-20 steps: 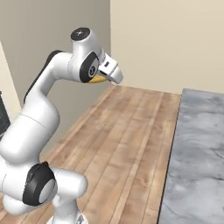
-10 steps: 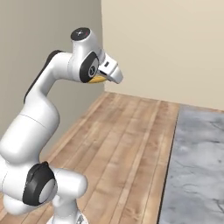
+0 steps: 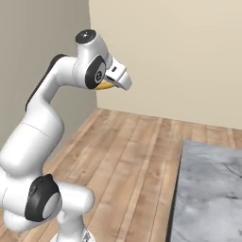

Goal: Retrieve the banana and kiwi from the fridge and place them into the bowl on the dining table.

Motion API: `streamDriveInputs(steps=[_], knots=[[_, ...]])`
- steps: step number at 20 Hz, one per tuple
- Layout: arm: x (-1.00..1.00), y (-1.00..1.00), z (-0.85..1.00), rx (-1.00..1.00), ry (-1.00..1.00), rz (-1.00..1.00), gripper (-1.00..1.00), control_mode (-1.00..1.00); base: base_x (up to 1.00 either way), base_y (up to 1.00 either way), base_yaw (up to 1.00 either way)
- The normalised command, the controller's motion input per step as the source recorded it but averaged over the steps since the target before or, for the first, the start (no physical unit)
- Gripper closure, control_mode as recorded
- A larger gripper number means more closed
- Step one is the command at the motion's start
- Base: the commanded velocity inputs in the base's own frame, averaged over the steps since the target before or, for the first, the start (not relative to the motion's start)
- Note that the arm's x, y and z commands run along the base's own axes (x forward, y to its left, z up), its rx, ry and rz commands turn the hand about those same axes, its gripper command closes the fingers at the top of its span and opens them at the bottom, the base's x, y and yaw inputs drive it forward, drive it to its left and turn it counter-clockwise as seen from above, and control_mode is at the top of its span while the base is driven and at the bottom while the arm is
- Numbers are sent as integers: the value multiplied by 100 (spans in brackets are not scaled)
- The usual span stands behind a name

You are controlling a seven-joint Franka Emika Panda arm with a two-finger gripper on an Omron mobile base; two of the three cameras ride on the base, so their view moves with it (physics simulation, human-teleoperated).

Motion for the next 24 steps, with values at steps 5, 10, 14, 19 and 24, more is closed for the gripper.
streamDriveInputs(steps=[5,10,14,19,24], knots=[[0,0,0,0,0,0,100,100,100,15,-23],[0,0,0,0,0,0,100,100,100,26,-51],[0,0,0,0,0,0,100,100,99,56,-73],[0,0,0,0,0,0,100,100,91,84,-74],[0,0,0,0,0,0,100,100,52,75,-75]])
